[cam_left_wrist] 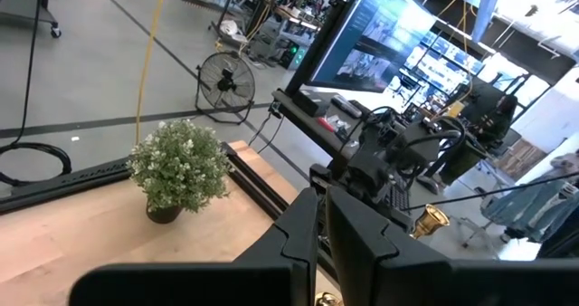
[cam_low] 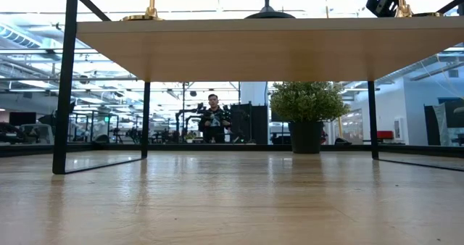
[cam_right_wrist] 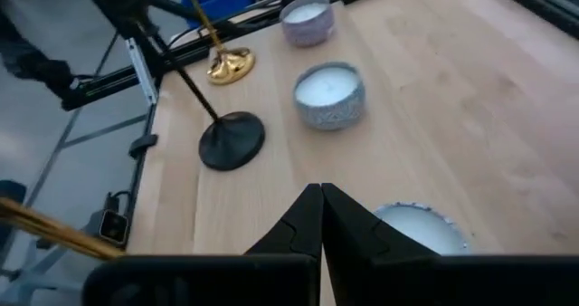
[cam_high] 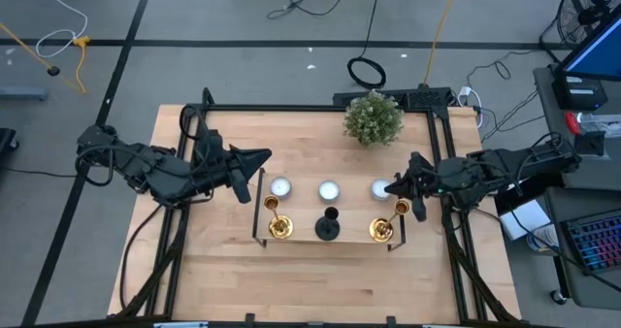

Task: Pick & Place candle stick holders
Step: Put the golden candle holder onto shelf

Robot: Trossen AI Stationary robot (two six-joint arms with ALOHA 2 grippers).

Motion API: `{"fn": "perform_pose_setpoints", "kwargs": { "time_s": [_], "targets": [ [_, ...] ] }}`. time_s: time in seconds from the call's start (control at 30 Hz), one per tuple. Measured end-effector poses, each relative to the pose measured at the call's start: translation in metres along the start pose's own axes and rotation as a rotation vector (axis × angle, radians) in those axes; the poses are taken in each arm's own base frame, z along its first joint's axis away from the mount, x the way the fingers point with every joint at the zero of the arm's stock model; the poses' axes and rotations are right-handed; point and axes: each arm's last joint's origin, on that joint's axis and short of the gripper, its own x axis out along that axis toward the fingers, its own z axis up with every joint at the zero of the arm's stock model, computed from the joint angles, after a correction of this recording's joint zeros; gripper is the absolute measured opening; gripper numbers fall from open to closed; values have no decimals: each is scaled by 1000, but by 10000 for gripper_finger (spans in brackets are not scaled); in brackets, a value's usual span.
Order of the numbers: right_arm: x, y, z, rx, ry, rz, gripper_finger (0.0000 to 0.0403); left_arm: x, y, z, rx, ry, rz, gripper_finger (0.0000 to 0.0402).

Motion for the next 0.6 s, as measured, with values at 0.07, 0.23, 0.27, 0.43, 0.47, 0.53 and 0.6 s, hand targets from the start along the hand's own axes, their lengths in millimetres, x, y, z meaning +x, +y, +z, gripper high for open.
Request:
{"fn": "perform_pose_setpoints", "kwargs": {
  "time_s": [0.07, 0.23, 0.27, 0.43, 0.47, 0.53, 0.6],
  "targets": [
    [0, -1, 0, 4, -11, -18, 0, 0, 0, 0, 5, 0, 0, 30],
    [-2, -3, 0, 47, -28, -71, 0, 0, 0, 0, 44, 4, -5, 30],
    [-2, -3, 0, 58, -35, -80, 0, 0, 0, 0, 56, 11, -13, 30],
    [-3, -5, 1, 114, -73, -126, 0, -2, -1, 1, 114, 46, -64, 30],
    [-3, -5, 1, 124, -81, -140, 0, -2, 0, 1, 117, 60, -85, 30],
    [-3, -6, 2, 152, -107, -177, 0, -4, 2, 4, 113, 90, -118, 30],
    [-3, -7, 3, 165, -125, -200, 0, -4, 4, 7, 95, 125, -155, 30]
  ]
}}
